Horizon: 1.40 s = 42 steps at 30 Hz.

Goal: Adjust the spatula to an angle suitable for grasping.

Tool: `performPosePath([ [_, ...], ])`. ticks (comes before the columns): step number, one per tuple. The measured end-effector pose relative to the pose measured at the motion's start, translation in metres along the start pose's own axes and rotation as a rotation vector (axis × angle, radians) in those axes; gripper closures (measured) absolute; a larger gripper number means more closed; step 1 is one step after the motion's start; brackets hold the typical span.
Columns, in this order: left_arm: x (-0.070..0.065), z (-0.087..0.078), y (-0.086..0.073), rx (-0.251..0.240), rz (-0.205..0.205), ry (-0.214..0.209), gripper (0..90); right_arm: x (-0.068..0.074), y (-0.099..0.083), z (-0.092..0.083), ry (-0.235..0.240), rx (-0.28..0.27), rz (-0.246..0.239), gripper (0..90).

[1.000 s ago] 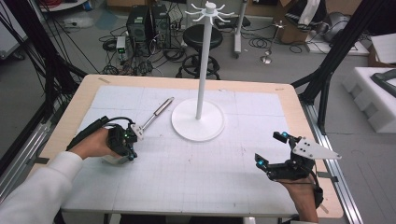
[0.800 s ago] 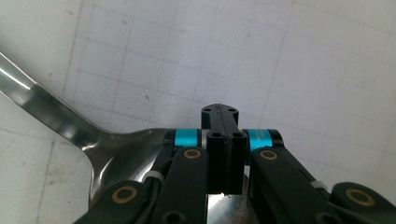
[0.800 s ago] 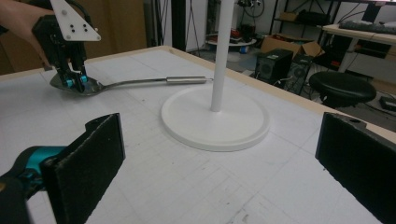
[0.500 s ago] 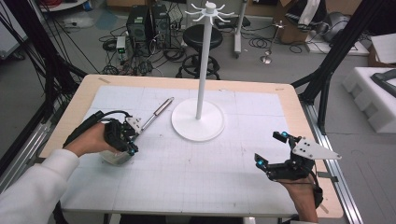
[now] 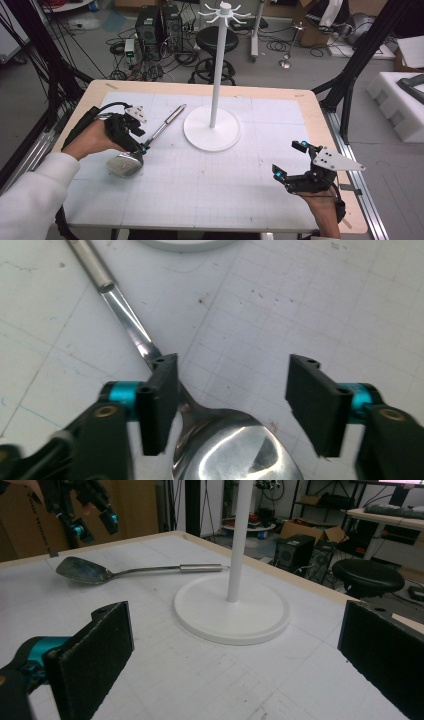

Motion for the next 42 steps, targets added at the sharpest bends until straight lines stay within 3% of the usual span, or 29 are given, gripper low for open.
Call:
performPosePath([
  [4, 0.005, -0.003, 0.005, -0.003, -0.032, 0.038, 21.2, 0.000, 0.000, 0.000, -0.001, 0.001, 0.002, 0.2],
  [6, 0.009, -0.006, 0.010, -0.023, -0.058, 0.056, 10.4, 0.000, 0.000, 0.000, 0.001, 0.003, 0.005, 0.2],
  [8, 0.011, -0.009, 0.015, -0.055, -0.102, 0.031, 1.7, 0.000, -0.001, 0.000, -0.001, 0.003, 0.002, 0.2],
  [13, 0.018, -0.009, 0.022, -0.071, -0.132, 0.031, 1.7, -0.001, -0.001, 0.000, 0.001, 0.001, 0.005, 0.2],
  [24, 0.041, 0.008, 0.029, -0.025, -0.216, 0.047, 1.7, -0.001, -0.001, 0.001, -0.003, 0.001, -0.002, 0.2],
  [32, 0.061, 0.020, 0.028, -0.024, -0.308, 0.071, 1.7, -0.001, -0.002, 0.002, -0.002, 0.009, 0.000, 0.2],
  [42, 0.078, 0.035, 0.026, -0.007, -0.374, 0.070, 2.1, -0.001, -0.002, 0.001, -0.001, 0.009, 0.000, 0.2],
])
Point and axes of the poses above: each handheld gripper's, and its own axes: z roughly forward along the jaws, y roughly out of its top, x roughly to its left, the point moved 5 cm from there along z, roughly forward along the jaws, and after that the axes turned 15 degrees about -y, right-handed, at the moved point
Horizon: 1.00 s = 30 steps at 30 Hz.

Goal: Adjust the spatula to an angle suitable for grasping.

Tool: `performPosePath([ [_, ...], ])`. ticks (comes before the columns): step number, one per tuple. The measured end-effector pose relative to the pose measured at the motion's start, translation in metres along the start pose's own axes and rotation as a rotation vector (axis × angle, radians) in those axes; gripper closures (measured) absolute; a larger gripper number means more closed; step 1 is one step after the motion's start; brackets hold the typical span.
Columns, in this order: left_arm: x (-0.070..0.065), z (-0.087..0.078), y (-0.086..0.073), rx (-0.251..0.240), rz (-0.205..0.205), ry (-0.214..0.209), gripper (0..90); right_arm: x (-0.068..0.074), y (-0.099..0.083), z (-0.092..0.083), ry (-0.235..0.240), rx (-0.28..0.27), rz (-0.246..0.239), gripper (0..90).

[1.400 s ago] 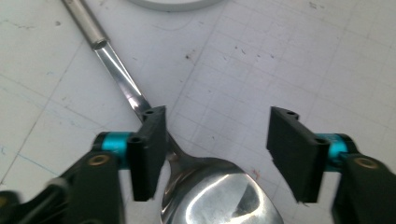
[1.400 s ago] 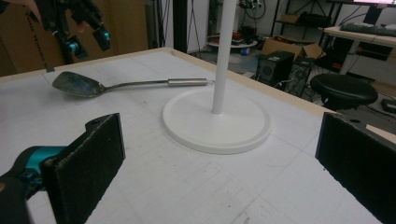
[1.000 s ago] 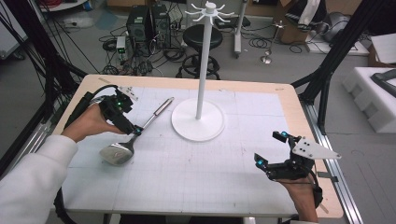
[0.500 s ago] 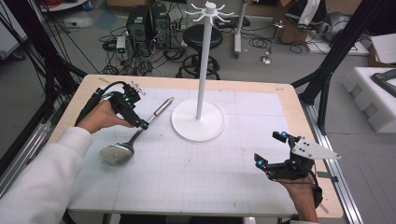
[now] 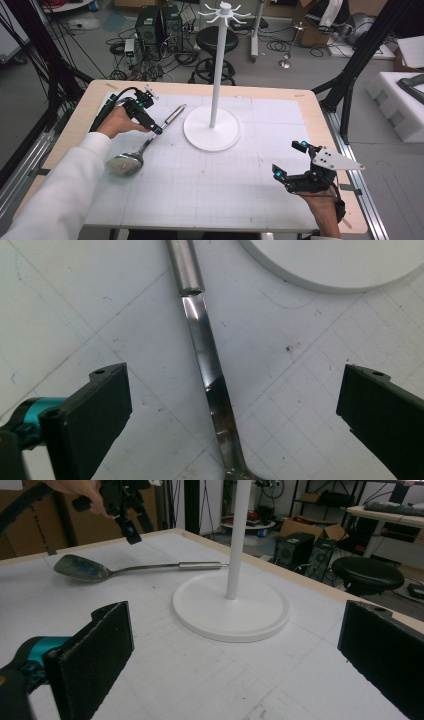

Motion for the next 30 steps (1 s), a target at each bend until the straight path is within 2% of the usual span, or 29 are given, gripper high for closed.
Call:
performPosePath([
  [5, 0.004, 0.010, 0.002, 0.029, -0.015, -0.016, 3.9, 0.000, 0.000, 0.000, 0.000, 0.001, 0.003, 0.2],
  [8, 0.007, 0.015, 0.003, 0.042, -0.018, -0.027, 10.0, -0.001, -0.001, 0.000, -0.001, 0.001, 0.005, 0.2],
  [15, 0.013, 0.027, 0.002, 0.073, -0.065, -0.037, 16.1, -0.002, -0.001, -0.001, -0.001, 0.001, 0.007, 0.2],
  [20, 0.015, 0.031, 0.001, 0.093, -0.072, -0.056, 28.5, -0.003, -0.002, 0.000, -0.002, 0.004, 0.007, 0.2],
  [24, 0.018, 0.034, -0.001, 0.115, -0.086, -0.036, 29.3, -0.003, -0.002, 0.000, -0.003, -0.001, 0.005, 0.2],
  [30, 0.020, 0.037, -0.004, 0.146, -0.113, -0.028, 35.8, -0.002, -0.001, -0.001, -0.003, 0.000, 0.009, 0.2],
])
Point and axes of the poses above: each handheld gripper's, and its own axes: z roughly forward along the jaws, y roughly out of its top, x roughly to its left, the point moved 5 cm from there along z, roughly forward along the jaws, and after that the axes turned 15 degrees about -y, right-handed, at the moved point
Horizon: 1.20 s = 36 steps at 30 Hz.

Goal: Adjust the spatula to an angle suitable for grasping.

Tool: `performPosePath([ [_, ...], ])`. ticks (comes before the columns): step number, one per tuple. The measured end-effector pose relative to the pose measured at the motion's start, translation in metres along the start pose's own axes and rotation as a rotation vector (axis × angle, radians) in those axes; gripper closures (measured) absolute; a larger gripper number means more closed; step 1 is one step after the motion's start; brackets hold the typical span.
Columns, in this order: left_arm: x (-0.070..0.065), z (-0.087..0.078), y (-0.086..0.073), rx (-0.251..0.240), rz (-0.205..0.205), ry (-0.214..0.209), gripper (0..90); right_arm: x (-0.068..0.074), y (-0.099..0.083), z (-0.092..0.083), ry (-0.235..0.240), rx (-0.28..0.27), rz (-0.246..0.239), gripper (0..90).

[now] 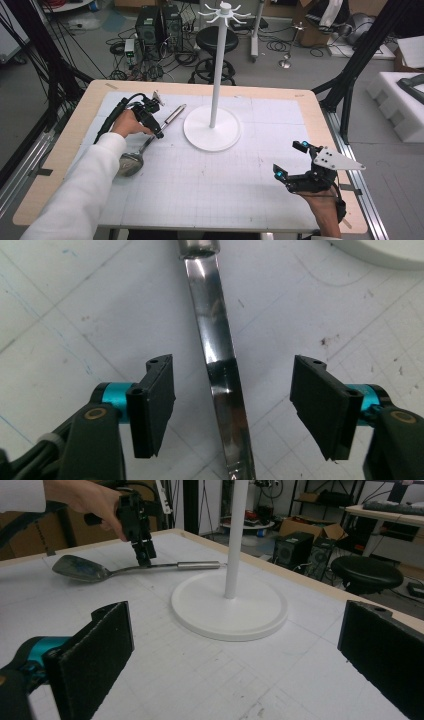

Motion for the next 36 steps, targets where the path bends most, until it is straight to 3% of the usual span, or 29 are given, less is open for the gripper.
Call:
performPosePath([
  [5, 0.000, 0.003, 0.000, 0.016, -0.019, -0.014, 46.1, -0.001, 0.000, 0.000, -0.001, 0.003, -0.001, 0.2],
  [24, 0.004, 0.013, -0.001, 0.082, -0.063, 0.009, 60.9, -0.001, -0.001, 0.000, 0.001, 0.001, 0.002, 0.2],
  [31, 0.006, 0.014, 0.000, 0.083, -0.057, 0.014, 70.8, -0.003, -0.001, 0.000, -0.002, -0.002, 0.002, 0.2],
  [36, 0.007, 0.014, 0.000, 0.078, -0.116, 0.003, 72.8, -0.002, -0.002, 0.000, -0.001, 0.004, 0.005, 0.2],
])
Point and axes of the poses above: each handheld gripper's, and its own axes: z roughly forward along the jaws, y roughly out of its top, x roughly to its left, the point moved 5 cm from there along z, roughly forward along the jaws, and after that the axes turned 15 degrees about -y, right-handed, at the moved point
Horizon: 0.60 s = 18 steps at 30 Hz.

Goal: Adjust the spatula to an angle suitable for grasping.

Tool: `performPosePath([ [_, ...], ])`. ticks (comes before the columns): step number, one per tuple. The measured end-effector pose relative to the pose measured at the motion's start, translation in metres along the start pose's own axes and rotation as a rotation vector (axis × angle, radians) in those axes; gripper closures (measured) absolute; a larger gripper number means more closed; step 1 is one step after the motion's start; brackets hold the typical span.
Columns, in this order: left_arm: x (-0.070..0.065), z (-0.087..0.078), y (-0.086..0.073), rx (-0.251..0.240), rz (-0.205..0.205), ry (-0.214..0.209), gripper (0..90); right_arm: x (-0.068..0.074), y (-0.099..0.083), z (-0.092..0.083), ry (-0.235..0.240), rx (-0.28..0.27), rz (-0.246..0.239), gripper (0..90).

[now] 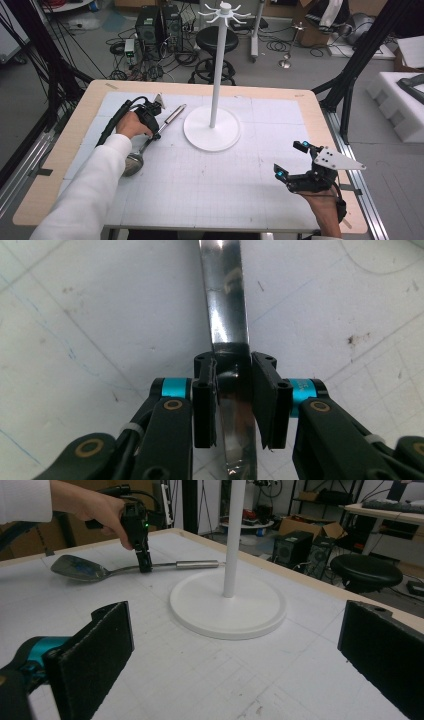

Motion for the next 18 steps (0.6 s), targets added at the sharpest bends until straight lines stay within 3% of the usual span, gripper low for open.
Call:
performPosePath([
  [3, 0.000, 0.000, 0.000, -0.008, -0.008, -0.004, 73.5, 0.000, 0.000, 0.000, 0.000, -0.002, -0.001, 0.2],
  [6, -0.001, -0.001, -0.001, 0.005, 0.043, 0.031, 74.7, 0.000, 0.000, 0.000, 0.001, 0.000, 0.000, 0.2],
  [10, -0.001, -0.003, -0.003, 0.019, 0.051, 0.043, 74.8, 0.000, 0.000, 0.000, 0.001, -0.002, -0.003, 0.2],
  [14, 0.000, -0.007, -0.005, 0.002, 0.046, 0.058, 74.8, 0.000, 0.001, 0.000, 0.001, -0.002, -0.002, 0.2],
  [18, -0.001, -0.014, -0.007, -0.007, 0.068, 0.057, 74.9, 0.001, 0.001, 0.000, 0.002, -0.001, -0.004, 0.2],
])
Point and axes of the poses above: each handheld gripper's, and its own axes: z roughly forward along the jaws, y roughly out of its top, x roughly to its left, the point moved 5 cm from there along z, roughly forward along the jaws, and after that the axes turned 15 degrees about -y, right-handed, at the moved point
